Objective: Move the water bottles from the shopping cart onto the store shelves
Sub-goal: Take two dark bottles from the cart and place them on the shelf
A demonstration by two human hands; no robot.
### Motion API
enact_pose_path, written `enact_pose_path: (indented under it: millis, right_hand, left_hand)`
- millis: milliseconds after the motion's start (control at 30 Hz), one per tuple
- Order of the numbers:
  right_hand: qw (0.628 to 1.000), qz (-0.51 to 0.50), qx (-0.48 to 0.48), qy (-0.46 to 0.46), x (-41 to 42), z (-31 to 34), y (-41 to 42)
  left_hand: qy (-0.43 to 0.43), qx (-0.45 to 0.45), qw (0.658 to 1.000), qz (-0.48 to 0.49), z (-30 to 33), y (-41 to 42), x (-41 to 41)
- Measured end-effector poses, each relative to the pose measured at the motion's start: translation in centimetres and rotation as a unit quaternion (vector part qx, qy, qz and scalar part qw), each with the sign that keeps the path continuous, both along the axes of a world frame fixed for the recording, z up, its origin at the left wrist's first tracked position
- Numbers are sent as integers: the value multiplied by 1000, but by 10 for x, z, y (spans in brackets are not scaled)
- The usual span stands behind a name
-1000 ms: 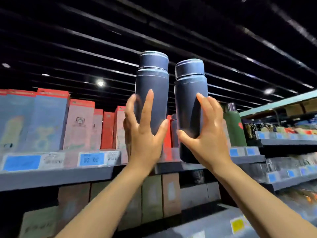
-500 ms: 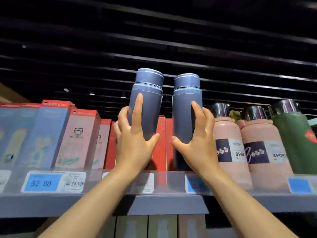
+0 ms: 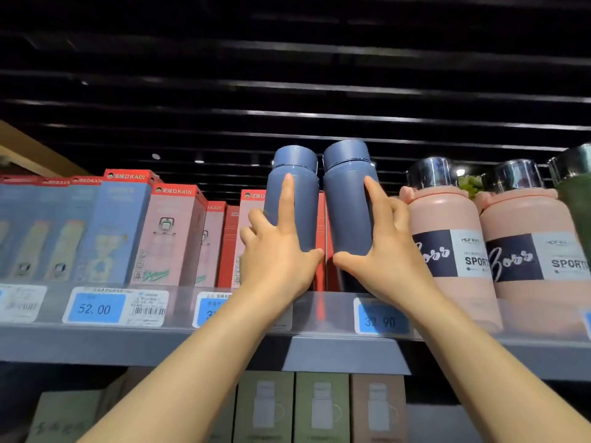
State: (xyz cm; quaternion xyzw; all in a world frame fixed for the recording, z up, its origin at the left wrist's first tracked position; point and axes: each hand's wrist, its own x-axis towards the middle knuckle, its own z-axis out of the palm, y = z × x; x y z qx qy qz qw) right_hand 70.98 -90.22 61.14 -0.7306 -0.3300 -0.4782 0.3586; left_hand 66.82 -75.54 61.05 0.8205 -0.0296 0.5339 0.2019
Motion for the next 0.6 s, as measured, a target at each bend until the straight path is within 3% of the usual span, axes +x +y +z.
enact_pose_path:
  millis: [233,600]
  right_hand:
    - [995,-90,-29,21,-8,-9,-1]
    - [973,-224,-3,59,-14,-18,-14]
  left_hand:
    - [50,-21,998,-13,-1,2,-5]
    - [69,28,994,79,-14,11,-18]
